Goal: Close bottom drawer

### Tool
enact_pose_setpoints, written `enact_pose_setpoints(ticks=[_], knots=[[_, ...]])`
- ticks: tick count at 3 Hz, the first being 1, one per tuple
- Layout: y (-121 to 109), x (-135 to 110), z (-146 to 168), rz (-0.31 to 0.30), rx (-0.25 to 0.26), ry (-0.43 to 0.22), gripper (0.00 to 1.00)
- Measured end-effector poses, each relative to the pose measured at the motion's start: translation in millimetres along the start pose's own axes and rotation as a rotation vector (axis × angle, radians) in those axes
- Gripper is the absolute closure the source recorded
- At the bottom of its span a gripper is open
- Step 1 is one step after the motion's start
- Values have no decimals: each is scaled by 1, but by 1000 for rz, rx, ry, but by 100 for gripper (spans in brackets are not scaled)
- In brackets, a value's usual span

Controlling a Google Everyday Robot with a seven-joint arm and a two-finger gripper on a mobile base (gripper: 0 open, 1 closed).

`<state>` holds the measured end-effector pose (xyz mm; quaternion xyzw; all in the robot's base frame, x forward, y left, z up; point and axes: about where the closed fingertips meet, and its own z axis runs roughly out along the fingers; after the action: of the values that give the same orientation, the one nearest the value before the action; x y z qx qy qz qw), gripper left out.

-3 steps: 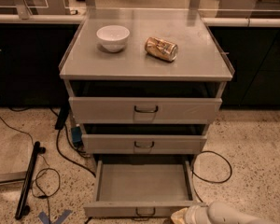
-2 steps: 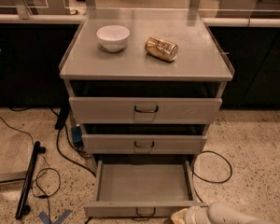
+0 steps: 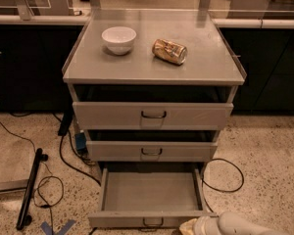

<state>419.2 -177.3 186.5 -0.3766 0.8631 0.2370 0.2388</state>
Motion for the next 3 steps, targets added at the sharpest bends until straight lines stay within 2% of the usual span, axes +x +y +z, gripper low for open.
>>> enact_pose_setpoints(ticks=[1, 2, 3], knots=[[-2, -2, 7, -1, -18, -6, 17], [-11, -17, 36, -46, -56, -17, 0], [-11, -19, 37, -51, -55, -19, 26]])
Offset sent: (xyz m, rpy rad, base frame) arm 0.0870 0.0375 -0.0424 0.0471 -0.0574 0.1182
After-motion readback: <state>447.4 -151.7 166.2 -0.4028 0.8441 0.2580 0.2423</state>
